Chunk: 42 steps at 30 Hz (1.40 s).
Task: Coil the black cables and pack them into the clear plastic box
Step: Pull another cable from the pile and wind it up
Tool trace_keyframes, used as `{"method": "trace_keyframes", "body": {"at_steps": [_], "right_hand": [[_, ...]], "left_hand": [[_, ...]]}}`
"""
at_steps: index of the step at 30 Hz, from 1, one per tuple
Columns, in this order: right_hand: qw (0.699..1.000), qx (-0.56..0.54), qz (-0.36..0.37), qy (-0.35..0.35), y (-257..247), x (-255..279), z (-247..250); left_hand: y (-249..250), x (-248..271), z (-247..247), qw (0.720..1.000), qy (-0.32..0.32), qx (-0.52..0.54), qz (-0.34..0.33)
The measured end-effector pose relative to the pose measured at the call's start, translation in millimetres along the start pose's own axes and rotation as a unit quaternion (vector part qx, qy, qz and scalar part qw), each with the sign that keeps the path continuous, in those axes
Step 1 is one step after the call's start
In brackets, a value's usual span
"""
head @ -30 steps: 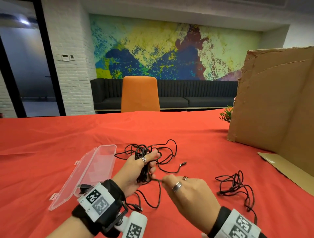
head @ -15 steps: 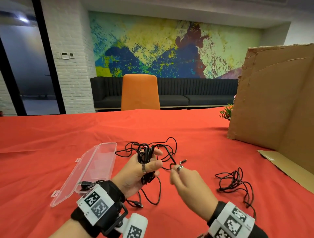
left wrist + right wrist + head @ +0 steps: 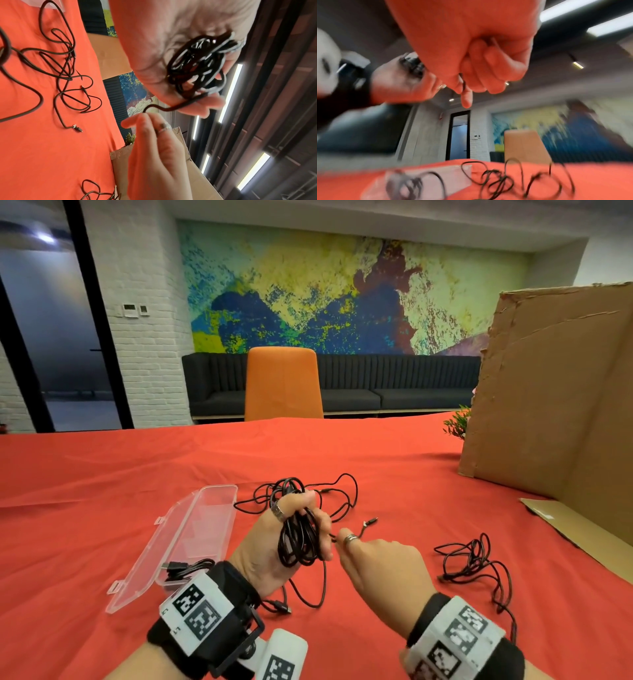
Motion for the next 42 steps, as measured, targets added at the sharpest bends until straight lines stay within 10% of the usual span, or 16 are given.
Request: {"method": "trace_keyframes", "body": {"at_steps": [4, 12, 22, 27, 32, 36, 42], "right_hand": [[0.972, -0.232, 0.003, 0.033, 14.4, 2.9, -1.5], [0.964, -0.261, 0.015, 0.050, -6.2, 16.4, 3.6], [0.992, 0.011, 0.071, 0.106, -25.4, 16.6, 14.1], [0.985, -0.144, 0.097, 0.015, -17.1, 12.4, 9.1], [0.908, -0.384, 0.164, -0.047, -6.2, -2.0, -7.4], [0.925, -0.297, 0.229, -0.061, -17.0, -11.6, -16.8], [0.943, -0.024, 0.315, 0.103, -33.7, -25.7, -6.4]], "left_hand": [[2.9, -3.1, 9.1, 1.000, 0.022, 0.007, -0.006], [10.7, -3.5, 11.9, 0.996, 0.038, -0.024, -0.074], [-0.8, -5.5, 11.5, 0.991, 0.060, -0.107, -0.046], [5.8, -7.1, 22.9, 0.997, 0.069, 0.018, -0.022], [9.1, 0.0, 37.4, 0.998, -0.005, 0.062, 0.015], [13.5, 3.0, 50.7, 0.995, 0.006, 0.099, -0.005], [19.3, 9.4, 75.9, 0.989, 0.112, 0.083, -0.047]]}}
Point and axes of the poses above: each hand's wrist, its own x-axis away from the middle knuckle, its own z-axis out of the back of the hand, y = z × x, the point moved 5 cm from there along -x, towards the middle knuckle, and after that the axes turned 3 degrees about y, right-handed, at the moved point
